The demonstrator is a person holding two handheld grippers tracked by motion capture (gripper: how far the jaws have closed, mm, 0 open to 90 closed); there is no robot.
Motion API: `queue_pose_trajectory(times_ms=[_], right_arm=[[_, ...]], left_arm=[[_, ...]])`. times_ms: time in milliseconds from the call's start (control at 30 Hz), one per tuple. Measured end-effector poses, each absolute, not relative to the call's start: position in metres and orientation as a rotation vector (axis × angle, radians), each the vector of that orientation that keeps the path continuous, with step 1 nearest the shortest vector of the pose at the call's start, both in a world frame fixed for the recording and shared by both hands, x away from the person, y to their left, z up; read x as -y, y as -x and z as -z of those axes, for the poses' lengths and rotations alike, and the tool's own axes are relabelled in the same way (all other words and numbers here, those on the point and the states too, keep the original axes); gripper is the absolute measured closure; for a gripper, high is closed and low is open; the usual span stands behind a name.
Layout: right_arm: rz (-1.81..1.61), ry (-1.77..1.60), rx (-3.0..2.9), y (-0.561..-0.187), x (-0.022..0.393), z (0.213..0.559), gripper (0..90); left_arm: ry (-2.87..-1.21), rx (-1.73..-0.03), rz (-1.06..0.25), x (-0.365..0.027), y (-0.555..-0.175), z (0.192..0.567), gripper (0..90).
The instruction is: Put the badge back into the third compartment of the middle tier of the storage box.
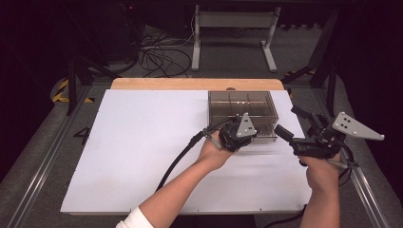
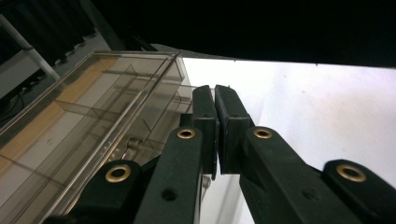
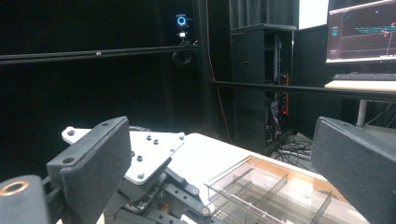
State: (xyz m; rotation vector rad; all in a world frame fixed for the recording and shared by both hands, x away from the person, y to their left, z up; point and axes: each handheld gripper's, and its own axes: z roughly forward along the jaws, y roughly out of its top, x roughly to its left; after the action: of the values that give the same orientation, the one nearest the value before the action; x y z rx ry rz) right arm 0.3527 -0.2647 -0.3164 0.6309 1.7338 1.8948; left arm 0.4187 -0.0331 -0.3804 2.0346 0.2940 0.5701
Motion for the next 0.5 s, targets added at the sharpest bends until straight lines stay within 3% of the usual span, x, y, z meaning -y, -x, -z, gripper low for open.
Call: queue_pose_trajectory(times_ms=[500], right_arm=[[-1.903, -0.636, -1.728, -0.353, 0.267, 0.317, 6.0]], left_arm=[[-1.990, -0.361, -0.560, 0.051, -0.438, 0.392, 87.9]])
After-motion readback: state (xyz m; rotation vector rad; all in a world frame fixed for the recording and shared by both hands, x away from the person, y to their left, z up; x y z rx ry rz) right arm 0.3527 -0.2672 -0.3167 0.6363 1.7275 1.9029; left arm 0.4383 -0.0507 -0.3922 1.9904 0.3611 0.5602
